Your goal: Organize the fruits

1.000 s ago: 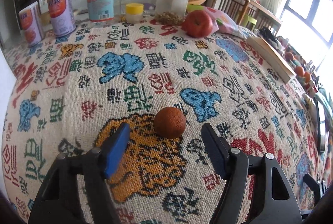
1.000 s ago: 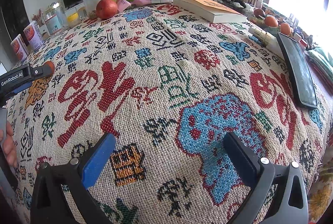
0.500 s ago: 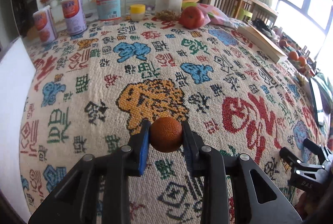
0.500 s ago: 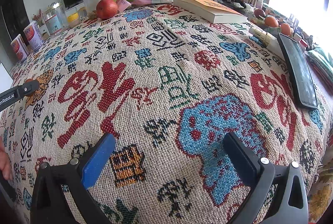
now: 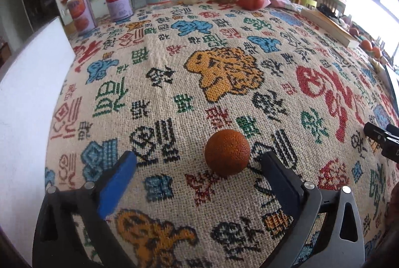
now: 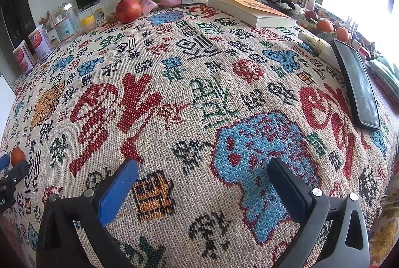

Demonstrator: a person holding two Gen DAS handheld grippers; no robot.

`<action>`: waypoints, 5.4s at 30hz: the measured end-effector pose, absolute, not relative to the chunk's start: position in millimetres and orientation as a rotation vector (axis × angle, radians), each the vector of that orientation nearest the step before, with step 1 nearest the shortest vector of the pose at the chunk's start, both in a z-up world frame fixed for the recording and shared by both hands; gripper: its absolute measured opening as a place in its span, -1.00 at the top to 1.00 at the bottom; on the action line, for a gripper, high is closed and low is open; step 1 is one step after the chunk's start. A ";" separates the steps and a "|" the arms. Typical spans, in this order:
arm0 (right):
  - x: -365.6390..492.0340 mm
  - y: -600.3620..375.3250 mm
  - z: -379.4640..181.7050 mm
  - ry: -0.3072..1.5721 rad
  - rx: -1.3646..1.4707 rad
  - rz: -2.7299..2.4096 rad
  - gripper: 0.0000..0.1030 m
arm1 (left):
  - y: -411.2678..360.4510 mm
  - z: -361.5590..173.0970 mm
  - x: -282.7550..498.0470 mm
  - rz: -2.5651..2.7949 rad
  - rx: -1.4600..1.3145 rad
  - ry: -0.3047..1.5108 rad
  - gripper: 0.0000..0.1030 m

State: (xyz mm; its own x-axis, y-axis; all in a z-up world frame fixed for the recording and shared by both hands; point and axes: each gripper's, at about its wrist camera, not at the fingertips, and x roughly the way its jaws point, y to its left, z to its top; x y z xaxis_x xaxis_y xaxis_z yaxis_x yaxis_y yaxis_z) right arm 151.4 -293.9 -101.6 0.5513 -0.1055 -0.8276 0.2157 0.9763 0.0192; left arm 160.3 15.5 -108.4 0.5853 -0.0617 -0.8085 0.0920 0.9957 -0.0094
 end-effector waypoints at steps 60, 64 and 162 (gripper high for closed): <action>213.8 -234.7 -61.8 1.112 -0.115 0.361 -0.38 | 16.6 -109.2 162.7 -0.056 0.033 0.931 -0.99; 210.7 -243.4 -64.3 1.015 0.006 0.333 -0.38 | 16.8 -109.1 162.7 -0.056 0.033 0.931 -0.99; -16.7 75.5 102.9 0.856 -0.115 0.815 -0.99 | 281.9 77.3 -99.8 0.605 -0.190 0.903 -0.98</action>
